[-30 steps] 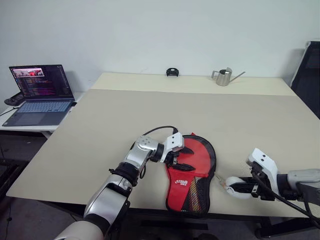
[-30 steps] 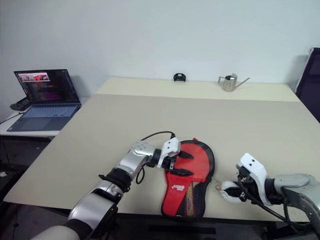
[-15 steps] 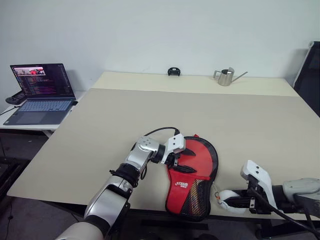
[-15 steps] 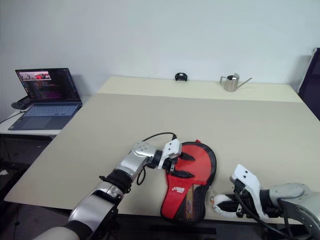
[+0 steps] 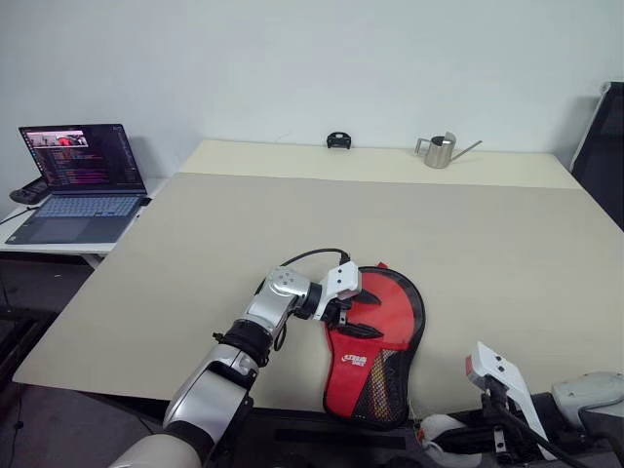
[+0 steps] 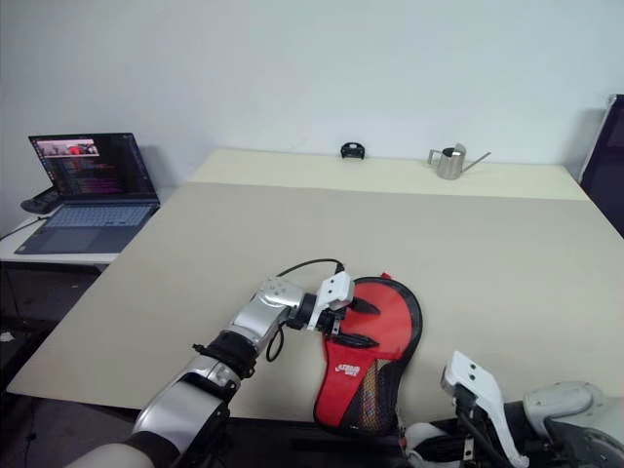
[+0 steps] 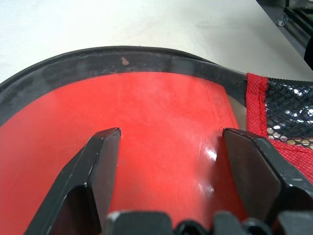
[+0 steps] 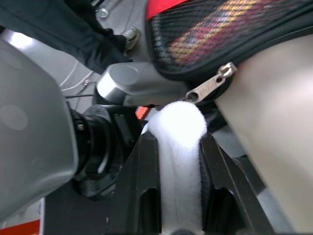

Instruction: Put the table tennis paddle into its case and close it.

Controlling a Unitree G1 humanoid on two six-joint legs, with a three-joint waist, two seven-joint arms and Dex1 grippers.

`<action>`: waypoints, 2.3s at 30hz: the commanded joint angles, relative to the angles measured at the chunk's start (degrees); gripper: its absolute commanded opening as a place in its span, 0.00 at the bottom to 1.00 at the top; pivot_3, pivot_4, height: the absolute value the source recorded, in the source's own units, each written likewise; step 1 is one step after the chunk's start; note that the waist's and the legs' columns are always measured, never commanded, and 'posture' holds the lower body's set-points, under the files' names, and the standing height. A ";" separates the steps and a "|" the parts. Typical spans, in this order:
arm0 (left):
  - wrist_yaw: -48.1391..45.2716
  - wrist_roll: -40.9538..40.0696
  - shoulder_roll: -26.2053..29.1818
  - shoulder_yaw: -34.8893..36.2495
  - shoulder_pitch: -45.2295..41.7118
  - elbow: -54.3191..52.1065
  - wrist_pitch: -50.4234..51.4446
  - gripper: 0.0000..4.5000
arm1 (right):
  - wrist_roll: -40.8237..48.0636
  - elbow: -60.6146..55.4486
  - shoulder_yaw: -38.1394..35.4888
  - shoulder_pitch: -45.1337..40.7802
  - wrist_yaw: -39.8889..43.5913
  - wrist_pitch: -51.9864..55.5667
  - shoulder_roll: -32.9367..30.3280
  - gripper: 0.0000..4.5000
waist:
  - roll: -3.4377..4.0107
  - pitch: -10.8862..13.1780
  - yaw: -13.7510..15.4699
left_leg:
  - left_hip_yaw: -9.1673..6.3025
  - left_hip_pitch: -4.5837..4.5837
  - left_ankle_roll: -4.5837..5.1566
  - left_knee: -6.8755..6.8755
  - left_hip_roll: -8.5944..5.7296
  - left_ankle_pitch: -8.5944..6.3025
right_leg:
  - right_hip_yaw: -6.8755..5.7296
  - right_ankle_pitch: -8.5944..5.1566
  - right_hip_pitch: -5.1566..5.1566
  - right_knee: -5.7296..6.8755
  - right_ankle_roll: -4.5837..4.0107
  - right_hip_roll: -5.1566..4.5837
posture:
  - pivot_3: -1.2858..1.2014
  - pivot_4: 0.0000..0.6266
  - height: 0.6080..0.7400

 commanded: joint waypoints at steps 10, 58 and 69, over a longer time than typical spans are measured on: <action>-0.75 4.80 -0.89 -4.55 1.93 3.38 1.76 0.81 | 15.46 -9.10 7.33 -3.68 -13.35 3.45 7.46 0.11 | -0.17 -0.14 0.06 | -0.07 0.00 -0.01 -0.01 0.01 -0.01 | -0.05 0.00 0.04 -0.11 0.00 -0.06 | 0.52 0.24 1.00; -0.04 0.73 -2.10 -0.35 1.83 -2.63 3.26 0.81 | 20.20 1.87 -9.59 -1.94 -20.02 -13.19 -4.48 0.59 | -0.36 -0.08 0.78 | -0.34 0.21 0.06 0.01 -0.03 -0.05 | -0.41 0.07 0.75 -0.71 0.26 -0.20 | 0.52 0.24 1.00; 2.76 -14.21 13.60 13.49 11.17 -37.65 25.88 0.81 | 0.33 20.82 -1.40 -20.12 -12.01 -23.88 2.99 0.59 | -0.12 0.36 -0.56 | -0.24 -0.92 -0.23 0.01 0.02 0.11 | -0.19 0.08 -0.60 -0.39 0.05 -0.18 | 0.52 0.24 1.00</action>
